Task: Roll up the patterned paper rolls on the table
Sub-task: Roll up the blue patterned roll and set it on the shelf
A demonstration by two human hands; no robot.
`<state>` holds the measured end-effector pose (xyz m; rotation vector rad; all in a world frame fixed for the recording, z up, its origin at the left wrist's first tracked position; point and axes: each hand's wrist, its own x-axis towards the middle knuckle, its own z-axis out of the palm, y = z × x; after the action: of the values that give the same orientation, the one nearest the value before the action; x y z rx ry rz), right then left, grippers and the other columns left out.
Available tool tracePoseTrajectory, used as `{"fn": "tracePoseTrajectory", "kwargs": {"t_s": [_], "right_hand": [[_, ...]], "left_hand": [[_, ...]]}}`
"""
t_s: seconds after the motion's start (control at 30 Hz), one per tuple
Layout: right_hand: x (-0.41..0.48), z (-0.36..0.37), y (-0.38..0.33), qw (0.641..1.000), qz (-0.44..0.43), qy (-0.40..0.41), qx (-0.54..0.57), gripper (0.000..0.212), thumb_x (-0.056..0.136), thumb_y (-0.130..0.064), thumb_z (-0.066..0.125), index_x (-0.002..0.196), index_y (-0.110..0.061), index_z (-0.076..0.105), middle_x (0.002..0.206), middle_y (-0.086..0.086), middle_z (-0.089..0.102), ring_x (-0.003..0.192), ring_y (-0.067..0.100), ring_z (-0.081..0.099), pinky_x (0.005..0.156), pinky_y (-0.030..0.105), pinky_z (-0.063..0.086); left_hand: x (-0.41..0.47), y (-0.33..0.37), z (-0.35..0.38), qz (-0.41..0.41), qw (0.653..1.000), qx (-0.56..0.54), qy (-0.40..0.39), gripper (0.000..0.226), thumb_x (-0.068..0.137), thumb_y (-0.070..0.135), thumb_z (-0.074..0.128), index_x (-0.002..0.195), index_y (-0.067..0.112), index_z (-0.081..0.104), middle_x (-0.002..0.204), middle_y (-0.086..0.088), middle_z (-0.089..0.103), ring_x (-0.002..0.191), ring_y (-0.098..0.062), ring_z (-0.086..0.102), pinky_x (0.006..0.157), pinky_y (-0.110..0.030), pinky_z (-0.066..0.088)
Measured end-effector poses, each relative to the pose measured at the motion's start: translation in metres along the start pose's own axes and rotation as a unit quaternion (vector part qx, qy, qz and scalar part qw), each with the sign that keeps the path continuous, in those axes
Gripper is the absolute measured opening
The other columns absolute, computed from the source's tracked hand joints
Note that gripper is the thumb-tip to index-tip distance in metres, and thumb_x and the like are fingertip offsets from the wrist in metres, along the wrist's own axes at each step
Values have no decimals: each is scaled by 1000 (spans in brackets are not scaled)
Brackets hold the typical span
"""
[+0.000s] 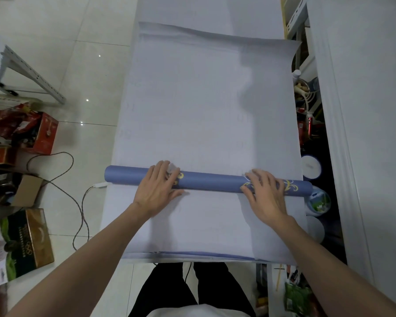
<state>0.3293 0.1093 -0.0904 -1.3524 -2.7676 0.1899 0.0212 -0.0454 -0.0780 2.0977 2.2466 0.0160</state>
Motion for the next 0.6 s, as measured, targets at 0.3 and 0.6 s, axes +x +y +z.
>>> {"fn": "tracePoseTrajectory", "kwargs": {"t_s": [0.3, 0.6], "right_hand": [[7, -6, 1, 1000, 4, 10, -10, 47, 90, -51, 58, 129, -24, 59, 110, 3, 65, 108, 26, 51, 89, 44, 31], [5, -2, -7, 999, -5, -37, -17, 58, 83, -54, 68, 132, -24, 58, 120, 5, 57, 109, 31, 52, 91, 47, 34]], "left_hand": [[6, -2, 2, 26, 999, 17, -17, 32, 100, 38, 47, 118, 13, 54, 93, -8, 60, 76, -28, 52, 76, -39, 45], [7, 4, 3, -11, 1000, 17, -23, 52, 91, 54, 57, 119, 9, 57, 99, -12, 56, 81, -29, 51, 78, -40, 45]]}}
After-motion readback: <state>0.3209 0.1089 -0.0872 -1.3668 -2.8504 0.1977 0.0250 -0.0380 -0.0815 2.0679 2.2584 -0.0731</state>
